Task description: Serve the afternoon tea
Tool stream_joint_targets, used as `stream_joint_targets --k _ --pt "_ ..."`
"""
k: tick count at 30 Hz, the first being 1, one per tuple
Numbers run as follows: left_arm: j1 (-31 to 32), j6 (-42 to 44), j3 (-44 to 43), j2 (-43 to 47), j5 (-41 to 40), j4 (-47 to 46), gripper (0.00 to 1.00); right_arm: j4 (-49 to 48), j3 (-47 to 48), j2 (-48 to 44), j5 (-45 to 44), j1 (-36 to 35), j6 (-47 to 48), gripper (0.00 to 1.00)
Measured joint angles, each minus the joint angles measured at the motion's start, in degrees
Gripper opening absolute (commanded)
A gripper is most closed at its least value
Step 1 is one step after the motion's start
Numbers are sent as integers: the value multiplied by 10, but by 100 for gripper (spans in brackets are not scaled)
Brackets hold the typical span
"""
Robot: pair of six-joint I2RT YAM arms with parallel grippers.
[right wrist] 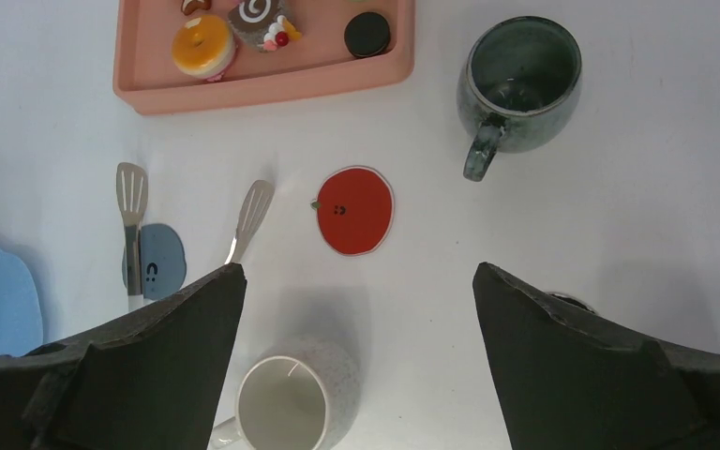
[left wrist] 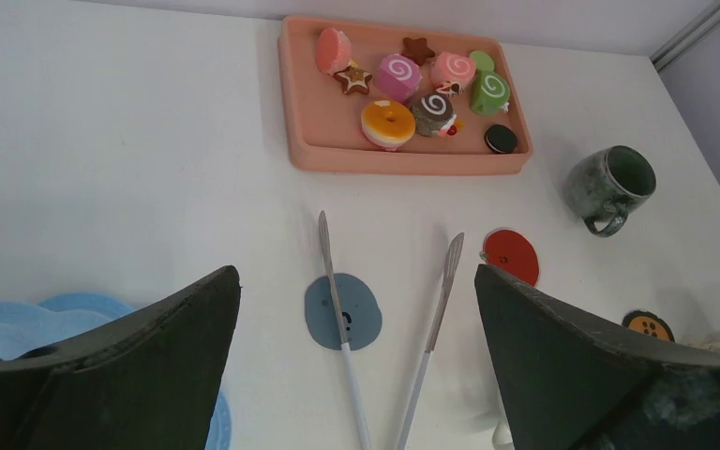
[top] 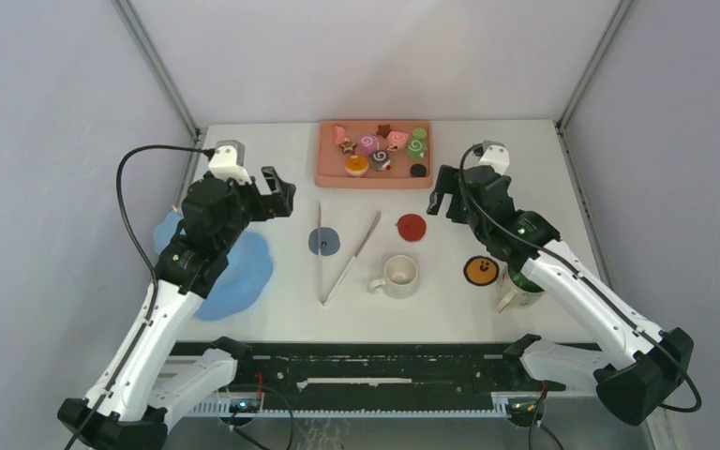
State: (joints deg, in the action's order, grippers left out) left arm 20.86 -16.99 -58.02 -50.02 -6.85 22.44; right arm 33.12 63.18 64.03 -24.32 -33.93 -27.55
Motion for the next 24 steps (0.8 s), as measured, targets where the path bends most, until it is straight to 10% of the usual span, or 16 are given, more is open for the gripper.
stream_joint_targets --k 17,24 --pt "0 0 -2 -16 0 5 100 1 0 1 11 -7 -11 100" --pt "0 11 -148 -254 -34 85 100 -4 0 27 71 -7 -8 100"
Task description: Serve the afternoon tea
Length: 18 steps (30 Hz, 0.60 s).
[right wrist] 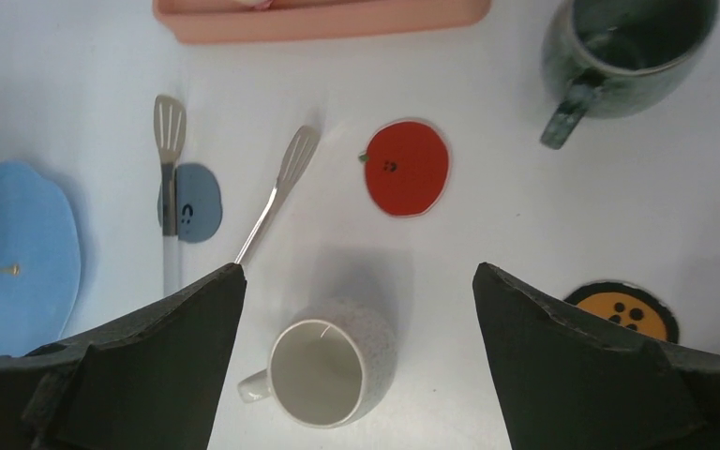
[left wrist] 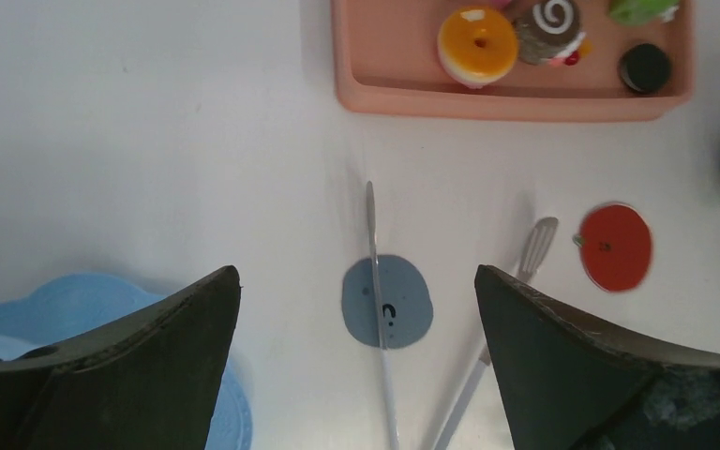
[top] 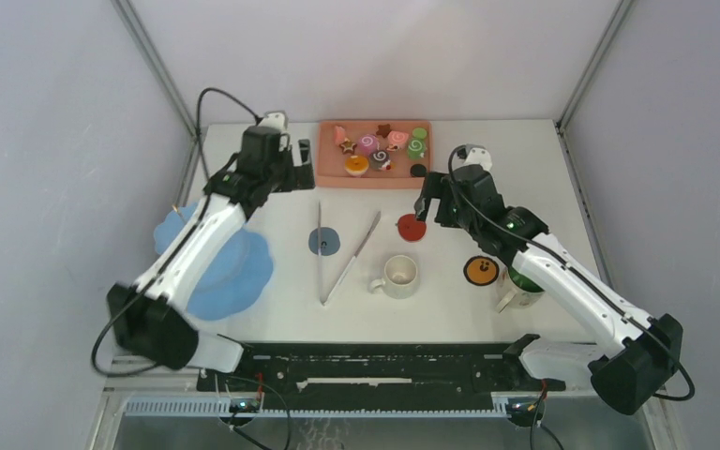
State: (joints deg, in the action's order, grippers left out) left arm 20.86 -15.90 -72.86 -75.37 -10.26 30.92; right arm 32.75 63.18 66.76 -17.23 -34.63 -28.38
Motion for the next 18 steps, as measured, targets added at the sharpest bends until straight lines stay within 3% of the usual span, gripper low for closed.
stream_joint_targets --k 3,10,18 --pt "0 -4 -69 -95 -16 28 100 0 1 17 35 0 0 100" --pt "-17 -38 -167 -209 -25 75 99 1 5 47 83 0 0 100" --pt "-35 -36 -347 -384 -29 91 92 1 21 62 120 20 -2 100"
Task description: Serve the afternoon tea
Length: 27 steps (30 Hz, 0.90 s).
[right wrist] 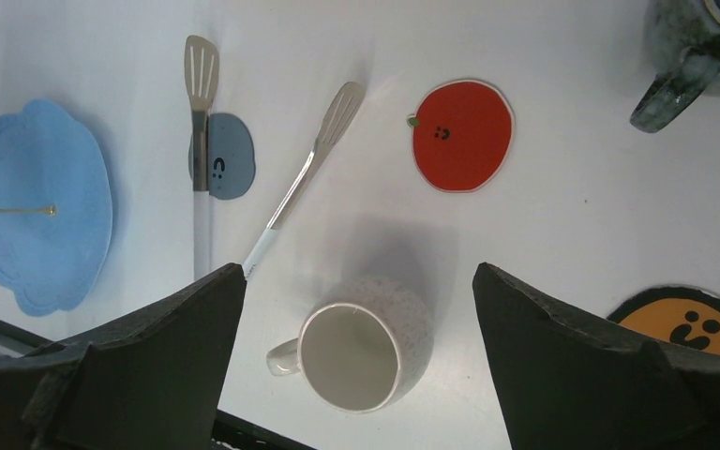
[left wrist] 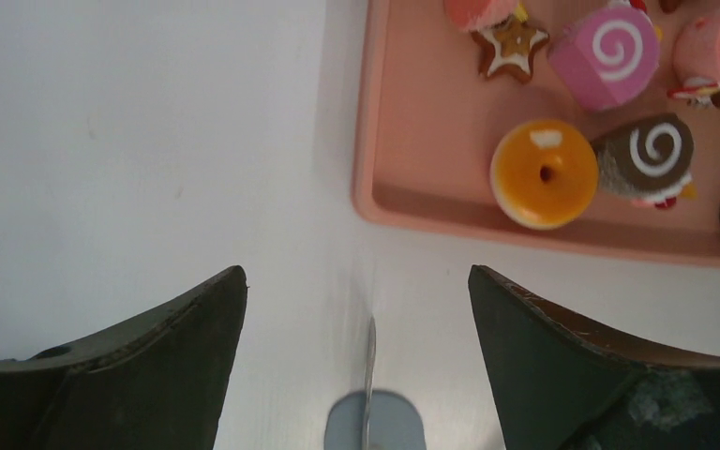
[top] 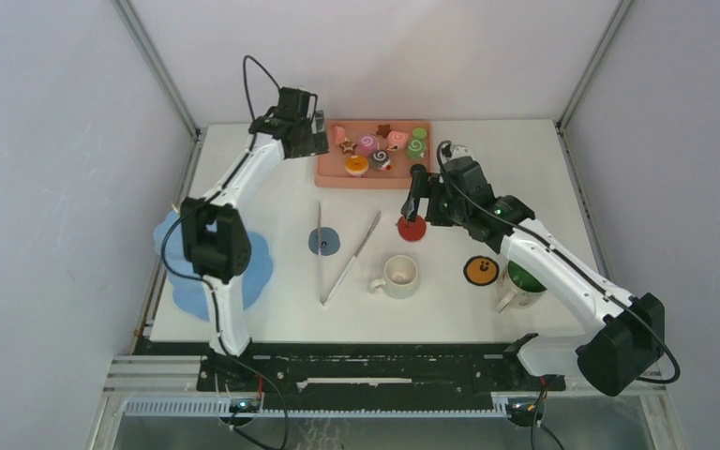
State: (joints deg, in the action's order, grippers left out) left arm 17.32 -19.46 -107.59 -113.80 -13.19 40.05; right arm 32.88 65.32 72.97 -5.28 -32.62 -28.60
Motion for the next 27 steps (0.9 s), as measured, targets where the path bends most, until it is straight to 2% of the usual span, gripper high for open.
stream_joint_targets --k 5,12,15,21,27 --pt "-4 2 -112 -109 -11 14 89 2 11 18 2 4 -3 100" --pt "-14 5 -193 -203 -16 26 87 6 12 18 -2 10 -18 100" --pt "-17 4 -209 -232 -14 28 80 13 12 21 -6 10 -18 100" --pt "-25 5 -215 -270 14 30 55 25 13 46 -12 11 -19 100" --pt "-26 7 -215 -281 29 34 40 29 14 60 -12 11 -23 100"
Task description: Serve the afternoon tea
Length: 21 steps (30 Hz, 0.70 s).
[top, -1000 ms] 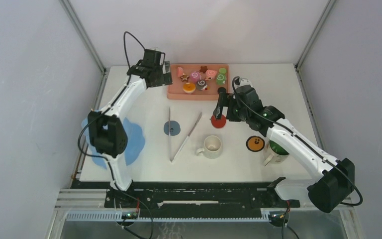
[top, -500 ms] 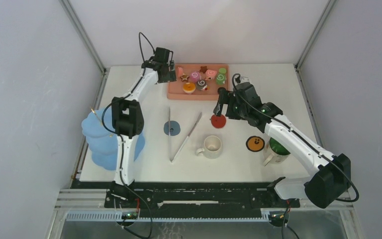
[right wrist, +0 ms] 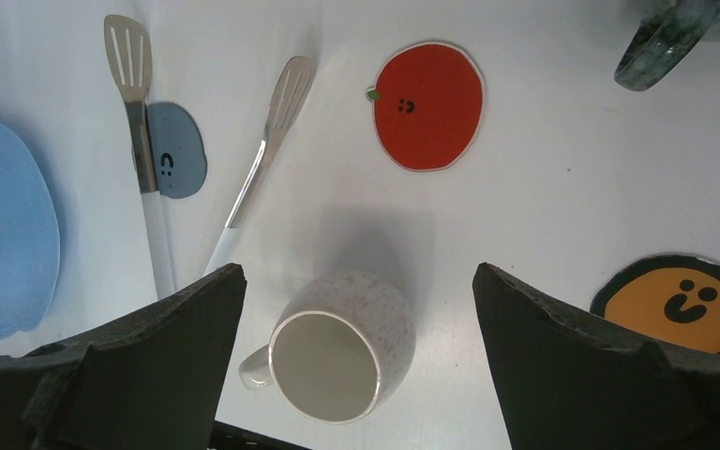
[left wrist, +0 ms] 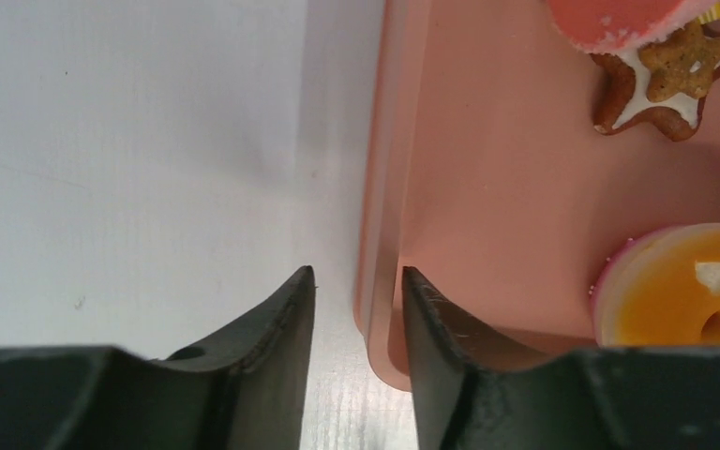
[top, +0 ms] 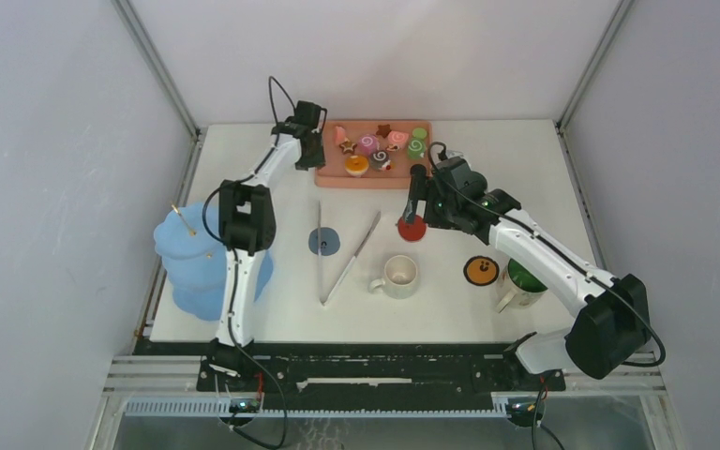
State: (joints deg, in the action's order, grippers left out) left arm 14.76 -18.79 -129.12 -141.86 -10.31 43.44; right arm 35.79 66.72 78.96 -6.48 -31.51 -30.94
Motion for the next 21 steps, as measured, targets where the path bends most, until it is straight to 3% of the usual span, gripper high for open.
stream_joint_targets --k 3,11,18,21 --pt "3 9 1 0 0 -3 28 0 0 0 2 0 0 100" --pt "14 33 18 0 1 -10 30 1 0 0 6 0 0 100" --pt "14 44 31 5 7 -23 2 6 0 0 2 0 0 100" --pt "14 44 55 19 11 -35 0 10 0 0 -1 0 -1 100"
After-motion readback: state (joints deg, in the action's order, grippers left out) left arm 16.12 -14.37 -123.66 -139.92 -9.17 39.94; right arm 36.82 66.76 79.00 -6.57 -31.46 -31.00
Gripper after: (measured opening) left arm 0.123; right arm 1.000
